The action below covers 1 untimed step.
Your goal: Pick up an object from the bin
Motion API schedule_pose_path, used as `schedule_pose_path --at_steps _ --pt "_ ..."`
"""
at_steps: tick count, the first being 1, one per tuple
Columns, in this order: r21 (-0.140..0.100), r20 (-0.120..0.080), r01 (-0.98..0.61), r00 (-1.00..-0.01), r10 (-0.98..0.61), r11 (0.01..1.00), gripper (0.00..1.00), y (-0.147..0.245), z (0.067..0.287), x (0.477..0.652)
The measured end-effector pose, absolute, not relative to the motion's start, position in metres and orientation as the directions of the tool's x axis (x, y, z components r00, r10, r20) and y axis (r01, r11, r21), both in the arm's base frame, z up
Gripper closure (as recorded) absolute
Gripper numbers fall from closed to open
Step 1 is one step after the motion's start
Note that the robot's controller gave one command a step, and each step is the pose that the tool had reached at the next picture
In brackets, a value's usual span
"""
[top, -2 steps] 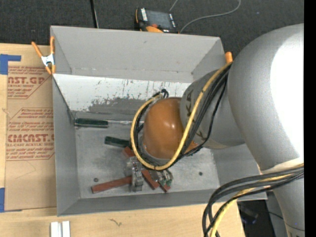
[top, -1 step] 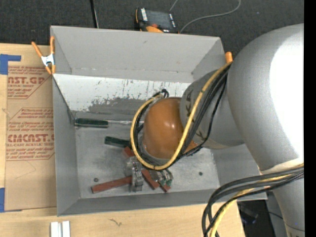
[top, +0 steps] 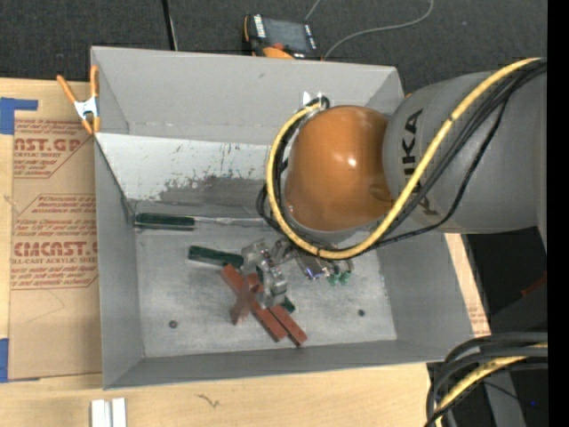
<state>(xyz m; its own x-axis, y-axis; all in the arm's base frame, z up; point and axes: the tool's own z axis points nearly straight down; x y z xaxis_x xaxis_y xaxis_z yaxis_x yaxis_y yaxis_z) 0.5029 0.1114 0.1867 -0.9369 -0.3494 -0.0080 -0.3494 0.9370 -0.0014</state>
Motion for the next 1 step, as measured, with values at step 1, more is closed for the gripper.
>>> schedule_pose_path --at_steps 1 --pt "-0.001 -0.007 -0.343 -0.939 -0.343 0.939 1.00 0.1032 0.2291 0.5100"
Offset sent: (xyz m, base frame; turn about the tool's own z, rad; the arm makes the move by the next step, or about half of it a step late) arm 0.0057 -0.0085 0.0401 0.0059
